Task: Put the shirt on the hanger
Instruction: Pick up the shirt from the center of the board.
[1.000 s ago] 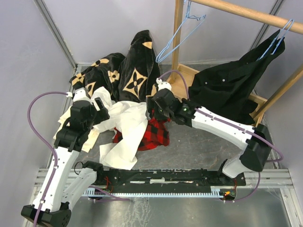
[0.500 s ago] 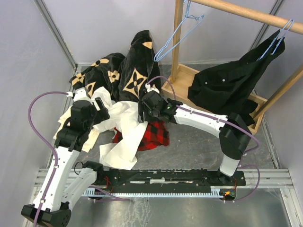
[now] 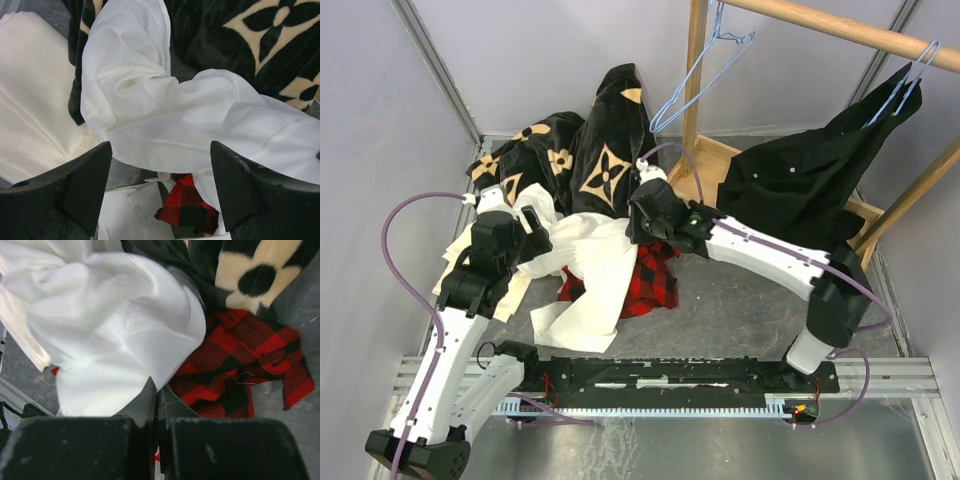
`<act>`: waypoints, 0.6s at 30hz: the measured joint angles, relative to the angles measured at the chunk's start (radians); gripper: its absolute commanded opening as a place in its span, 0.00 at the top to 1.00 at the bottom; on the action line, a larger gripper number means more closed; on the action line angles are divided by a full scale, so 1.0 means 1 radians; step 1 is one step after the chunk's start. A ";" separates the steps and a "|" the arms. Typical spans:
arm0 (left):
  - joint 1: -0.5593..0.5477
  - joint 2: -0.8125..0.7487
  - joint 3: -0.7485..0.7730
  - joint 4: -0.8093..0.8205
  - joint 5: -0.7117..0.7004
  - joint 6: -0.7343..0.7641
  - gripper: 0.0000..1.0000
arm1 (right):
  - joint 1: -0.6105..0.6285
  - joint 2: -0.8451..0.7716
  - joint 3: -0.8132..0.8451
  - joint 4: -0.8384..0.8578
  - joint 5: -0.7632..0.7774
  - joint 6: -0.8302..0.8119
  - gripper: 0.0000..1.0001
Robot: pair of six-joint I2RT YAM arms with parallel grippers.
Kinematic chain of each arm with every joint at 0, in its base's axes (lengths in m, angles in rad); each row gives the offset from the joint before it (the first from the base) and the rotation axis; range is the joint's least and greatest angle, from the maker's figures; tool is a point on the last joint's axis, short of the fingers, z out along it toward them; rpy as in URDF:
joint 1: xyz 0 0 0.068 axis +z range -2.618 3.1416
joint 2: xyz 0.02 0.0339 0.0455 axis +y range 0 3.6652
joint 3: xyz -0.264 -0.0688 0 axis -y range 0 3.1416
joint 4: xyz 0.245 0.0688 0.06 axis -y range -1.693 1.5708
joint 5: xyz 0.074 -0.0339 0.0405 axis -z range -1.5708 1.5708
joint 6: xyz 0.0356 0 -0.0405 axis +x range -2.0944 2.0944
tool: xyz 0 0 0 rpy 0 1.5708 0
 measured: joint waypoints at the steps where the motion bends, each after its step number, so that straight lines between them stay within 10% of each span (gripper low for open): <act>1: 0.000 0.000 0.000 0.000 -0.001 0.000 0.15 | 0.000 -0.026 0.000 0.001 0.005 -0.014 1.00; 18: 0.000 -0.075 0.000 0.000 -0.039 0.000 0.15 | 0.000 -0.226 0.395 -0.358 0.158 -0.355 1.00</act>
